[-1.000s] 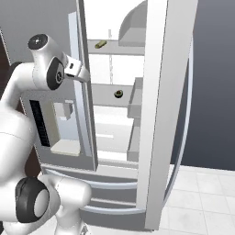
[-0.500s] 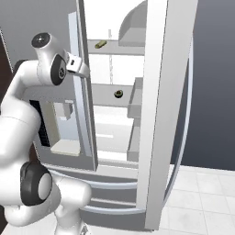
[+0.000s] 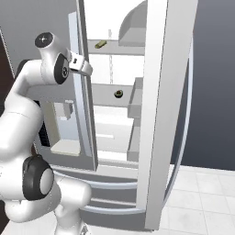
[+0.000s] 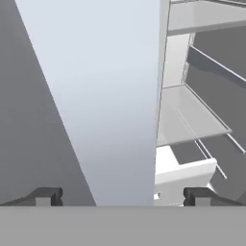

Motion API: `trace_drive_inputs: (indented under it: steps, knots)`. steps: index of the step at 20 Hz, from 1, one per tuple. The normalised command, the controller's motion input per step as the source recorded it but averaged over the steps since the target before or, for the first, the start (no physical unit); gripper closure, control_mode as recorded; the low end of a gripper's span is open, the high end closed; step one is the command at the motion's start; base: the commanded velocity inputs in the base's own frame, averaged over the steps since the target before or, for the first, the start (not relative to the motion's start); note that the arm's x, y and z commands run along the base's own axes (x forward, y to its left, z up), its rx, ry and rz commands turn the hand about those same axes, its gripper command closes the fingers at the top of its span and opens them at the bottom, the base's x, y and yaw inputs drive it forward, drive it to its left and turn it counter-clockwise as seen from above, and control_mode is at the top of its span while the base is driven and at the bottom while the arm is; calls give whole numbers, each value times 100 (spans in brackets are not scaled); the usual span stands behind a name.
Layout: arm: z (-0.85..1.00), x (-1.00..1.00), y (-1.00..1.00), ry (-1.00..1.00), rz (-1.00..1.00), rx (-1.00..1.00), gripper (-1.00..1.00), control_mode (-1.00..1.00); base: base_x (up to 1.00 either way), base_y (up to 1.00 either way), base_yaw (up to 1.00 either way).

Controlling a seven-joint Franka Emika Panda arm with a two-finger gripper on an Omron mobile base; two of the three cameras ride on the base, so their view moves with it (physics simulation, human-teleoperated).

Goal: Retrieve the butter from the fridge and place it on a plate on the dining table. Then retrieve the butter knife by the fridge and place it near the plate.

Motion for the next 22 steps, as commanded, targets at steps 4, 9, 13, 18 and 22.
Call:
trace_drive_inputs:
  steps: [4,9,13,18,22]
  knots:
    - [-2,1,-26,0,0,-1,-100,-100,0,0,0]
    - [-10,27,-6,-3,0,-2,-100,-100,0,0,0]
    - [-3,42,9,-6,0,-2,-100,-100,0,0,0]
    - [0,23,13,-5,1,-1,-100,-100,0,0,0]
    - [0,14,4,-4,5,0,-100,-100,0,0,0]
